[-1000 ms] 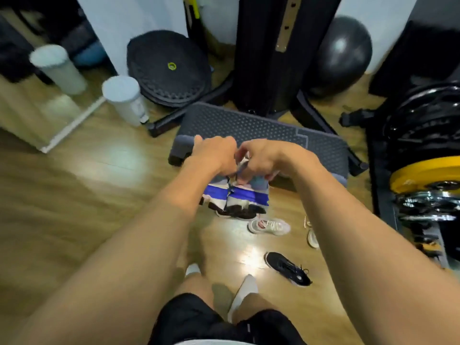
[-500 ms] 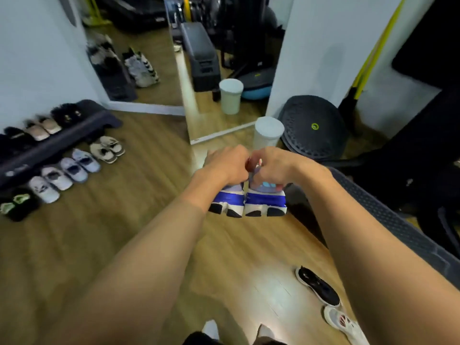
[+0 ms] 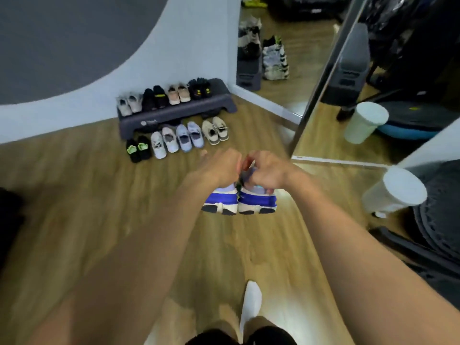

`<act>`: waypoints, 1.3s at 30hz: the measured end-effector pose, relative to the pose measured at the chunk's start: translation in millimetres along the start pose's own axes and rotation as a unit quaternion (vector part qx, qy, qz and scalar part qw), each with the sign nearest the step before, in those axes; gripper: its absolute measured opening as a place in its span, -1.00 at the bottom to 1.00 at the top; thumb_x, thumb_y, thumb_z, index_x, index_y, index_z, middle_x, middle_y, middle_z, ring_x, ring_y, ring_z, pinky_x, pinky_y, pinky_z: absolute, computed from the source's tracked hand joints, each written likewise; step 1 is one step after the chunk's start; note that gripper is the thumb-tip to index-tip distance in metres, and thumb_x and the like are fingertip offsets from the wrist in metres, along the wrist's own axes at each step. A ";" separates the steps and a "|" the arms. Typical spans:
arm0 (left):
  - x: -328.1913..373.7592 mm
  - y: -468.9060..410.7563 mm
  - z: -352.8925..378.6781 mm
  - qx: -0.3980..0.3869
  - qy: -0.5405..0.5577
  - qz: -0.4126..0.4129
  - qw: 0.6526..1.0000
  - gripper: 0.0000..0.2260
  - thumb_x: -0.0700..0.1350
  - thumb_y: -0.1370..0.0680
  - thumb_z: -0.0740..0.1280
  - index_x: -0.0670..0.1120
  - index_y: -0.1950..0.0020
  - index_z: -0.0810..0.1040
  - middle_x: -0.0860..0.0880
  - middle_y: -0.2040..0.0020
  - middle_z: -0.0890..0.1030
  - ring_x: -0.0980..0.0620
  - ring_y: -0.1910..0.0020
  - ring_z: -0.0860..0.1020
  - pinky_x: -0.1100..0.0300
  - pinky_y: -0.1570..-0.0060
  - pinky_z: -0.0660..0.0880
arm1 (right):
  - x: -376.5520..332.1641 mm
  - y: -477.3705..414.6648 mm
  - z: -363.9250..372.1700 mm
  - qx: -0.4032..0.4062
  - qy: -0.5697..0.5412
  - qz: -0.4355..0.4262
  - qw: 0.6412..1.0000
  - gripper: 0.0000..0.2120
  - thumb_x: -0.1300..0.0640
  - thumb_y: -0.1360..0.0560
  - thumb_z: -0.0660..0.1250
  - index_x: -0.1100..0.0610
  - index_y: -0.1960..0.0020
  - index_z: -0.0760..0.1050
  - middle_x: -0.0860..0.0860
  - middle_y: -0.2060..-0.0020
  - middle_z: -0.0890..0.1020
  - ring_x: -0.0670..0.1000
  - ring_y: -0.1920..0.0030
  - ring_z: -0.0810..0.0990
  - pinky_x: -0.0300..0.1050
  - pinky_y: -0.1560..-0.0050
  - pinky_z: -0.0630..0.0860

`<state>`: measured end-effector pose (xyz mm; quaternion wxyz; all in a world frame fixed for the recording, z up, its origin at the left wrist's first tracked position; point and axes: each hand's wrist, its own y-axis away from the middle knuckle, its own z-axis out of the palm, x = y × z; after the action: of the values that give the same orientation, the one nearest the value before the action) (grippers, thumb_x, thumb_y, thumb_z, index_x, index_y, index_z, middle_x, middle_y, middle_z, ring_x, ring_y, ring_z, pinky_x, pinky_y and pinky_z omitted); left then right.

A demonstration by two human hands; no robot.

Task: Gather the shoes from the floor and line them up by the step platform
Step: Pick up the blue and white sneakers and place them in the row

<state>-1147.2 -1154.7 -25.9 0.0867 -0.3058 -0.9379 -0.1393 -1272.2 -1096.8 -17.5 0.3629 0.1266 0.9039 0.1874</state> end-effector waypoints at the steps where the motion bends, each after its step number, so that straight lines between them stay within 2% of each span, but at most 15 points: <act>1: -14.0 -8.7 -4.3 0.011 0.006 -0.015 1.000 -0.90 -0.13 -0.52 0.24 -0.04 0.10 0.55 -0.08 -0.02 0.59 -0.14 -0.09 0.52 0.03 -0.10 0.34 | -9.1 -22.4 -0.8 -0.006 0.001 -0.013 1.000 -0.77 0.36 -0.33 0.35 0.13 0.08 0.46 0.09 0.33 0.55 0.04 0.58 0.52 -0.21 0.63 0.41; 3: -44.4 -25.5 -12.6 0.023 0.022 -0.040 0.999 -0.89 -0.02 -0.52 0.24 -0.01 0.11 0.53 -0.10 0.01 0.57 -0.15 -0.06 0.51 0.05 -0.04 0.32 | -28.8 -63.3 2.1 -0.015 0.022 -0.047 0.999 -0.80 0.36 -0.33 0.31 0.15 0.09 0.45 0.10 0.31 0.56 0.04 0.51 0.52 -0.18 0.61 0.44; 5: -79.4 -41.7 -19.5 0.017 0.052 -0.065 0.996 -0.85 0.05 -0.48 0.26 0.01 0.14 0.54 -0.10 0.00 0.59 -0.16 -0.04 0.52 0.00 -0.08 0.42 | -50.0 -100.4 8.3 -0.016 0.053 -0.081 0.995 -0.84 0.31 -0.36 0.29 0.07 0.17 0.41 0.04 0.27 0.56 0.04 0.34 0.53 -0.23 0.52 0.39; 7: -114.8 -58.7 -21.1 0.020 0.063 -0.081 0.995 -0.89 0.03 -0.45 0.27 0.03 0.23 0.51 -0.06 0.07 0.59 -0.16 0.02 0.53 -0.03 -0.02 0.48 | -69.2 -138.2 16.7 -0.029 0.051 -0.091 0.994 -0.86 0.26 -0.39 0.29 0.04 0.20 0.39 0.00 0.26 0.55 0.05 0.27 0.52 -0.26 0.45 0.34; 9: -149.5 -74.8 -23.4 0.034 0.052 -0.107 0.992 -0.87 -0.02 -0.45 0.28 0.00 0.29 0.46 -0.04 0.16 0.56 -0.14 0.13 0.52 0.00 0.08 0.50 | -88.5 -177.0 25.0 -0.055 0.025 -0.088 0.994 -0.87 0.25 -0.38 0.29 0.09 0.10 0.47 0.02 0.21 0.60 0.05 0.26 0.56 -0.24 0.44 0.40; 13: -229.0 -111.6 -33.0 -0.032 0.104 -0.124 0.986 -0.89 -0.10 -0.35 0.40 -0.03 0.28 0.47 -0.05 0.18 0.57 -0.11 0.13 0.54 -0.01 0.09 0.54 | -135.9 -248.1 43.8 -0.095 0.015 -0.108 0.990 -0.77 0.30 -0.37 0.30 -0.03 0.15 0.53 -0.16 0.19 0.62 -0.13 0.14 0.57 -0.31 0.26 0.46; 16: -288.6 -136.4 -36.4 -0.050 0.114 -0.150 0.981 -0.84 -0.12 -0.39 0.40 0.03 0.30 0.43 -0.03 0.18 0.54 -0.15 0.02 0.55 0.02 0.02 0.50 | -169.4 -303.1 63.5 -0.094 0.055 -0.115 0.987 -0.80 0.24 -0.39 0.33 0.03 0.02 0.51 -0.14 0.18 0.59 -0.07 0.08 0.55 -0.25 0.18 0.48; 18: -328.3 -154.0 -32.9 -0.050 0.114 -0.178 0.976 -0.91 -0.08 -0.46 0.39 0.04 0.06 0.57 -0.07 -0.01 0.59 -0.15 -0.14 0.52 0.02 -0.14 0.40 | -187.2 -341.1 78.5 -0.091 0.081 -0.134 0.983 -0.77 0.20 -0.40 0.32 0.05 -0.05 0.48 -0.06 0.12 0.58 0.03 0.02 0.55 -0.13 0.12 0.50; 20: -365.1 -171.9 -27.1 -0.044 0.108 -0.199 0.973 -0.78 -0.04 -0.49 0.36 -0.04 -0.11 0.58 -0.09 -0.13 0.59 -0.13 -0.18 0.50 0.02 -0.21 0.36 | -201.1 -378.7 95.0 -0.100 0.096 -0.125 0.983 -0.59 0.17 -0.44 0.29 0.06 -0.29 0.37 0.05 -0.07 0.55 0.13 -0.10 0.52 -0.06 0.01 0.49; 21: -382.9 -181.5 -23.0 -0.029 0.093 -0.197 0.975 -0.81 -0.02 -0.50 0.34 -0.03 -0.08 0.57 -0.07 -0.09 0.60 -0.12 -0.14 0.52 0.01 -0.18 0.39 | -207.1 -398.4 103.5 -0.107 0.106 -0.115 0.982 -0.45 0.15 -0.46 0.27 0.07 -0.43 0.25 0.08 -0.16 0.52 0.15 -0.14 0.51 -0.06 0.00 0.48; 23: -411.8 -199.8 -16.0 -0.002 0.032 -0.188 0.982 -0.82 0.10 -0.52 0.23 0.03 0.02 0.51 -0.01 -0.01 0.60 -0.09 -0.06 0.55 -0.01 -0.07 0.36 | -217.4 -437.2 119.7 -0.120 0.127 -0.111 0.978 -0.33 0.16 -0.47 0.25 0.08 -0.52 0.09 0.10 -0.21 0.50 0.15 -0.13 0.50 -0.06 0.04 0.47; 27: -471.4 -232.6 5.9 0.041 0.037 -0.232 0.971 -0.79 0.11 -0.52 0.23 0.01 -0.02 0.48 0.02 -0.03 0.57 -0.05 -0.10 0.50 0.00 0.02 0.20 | -238.4 -510.0 149.3 -0.134 0.141 -0.152 0.969 -0.49 0.19 -0.43 0.27 0.13 -0.36 0.27 0.07 -0.05 0.54 0.12 0.01 0.52 0.02 0.11 0.50; 31: -534.0 -265.0 39.3 0.035 0.098 -0.257 0.961 -0.88 -0.09 -0.52 0.24 -0.05 0.01 0.54 -0.05 0.05 0.62 -0.13 0.01 0.55 0.04 -0.01 0.38 | -249.0 -579.6 183.8 -0.164 0.161 -0.168 0.959 -0.77 0.17 -0.48 0.29 0.11 -0.10 0.35 0.04 0.09 0.51 0.11 0.06 0.51 -0.04 0.22 0.38; 34: -588.4 -292.2 73.5 0.017 0.158 -0.275 0.948 -0.84 -0.12 -0.53 0.22 -0.09 -0.01 0.57 -0.11 0.02 0.62 -0.17 -0.01 0.55 -0.02 -0.01 0.48 | -249.8 -639.7 224.4 -0.166 0.157 -0.176 0.958 -0.77 0.16 -0.47 0.32 0.11 -0.09 0.36 0.06 0.04 0.53 0.11 0.05 0.50 -0.07 0.21 0.34; 39: -680.9 -339.4 153.1 -0.011 0.138 -0.280 0.950 -0.79 -0.15 -0.52 0.25 -0.05 -0.08 0.62 -0.09 -0.10 0.62 -0.15 -0.13 0.52 -0.02 -0.11 0.45 | -237.0 -736.8 311.2 -0.149 0.169 -0.184 0.957 -0.70 0.13 -0.51 0.29 0.17 -0.19 0.35 0.12 -0.04 0.54 0.15 -0.02 0.52 -0.09 0.20 0.27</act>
<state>-818.6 -1743.4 -410.2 0.1698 -0.0091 -0.9629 -0.2094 -954.8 -1767.9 -398.0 0.2480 -0.1307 0.9214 0.2692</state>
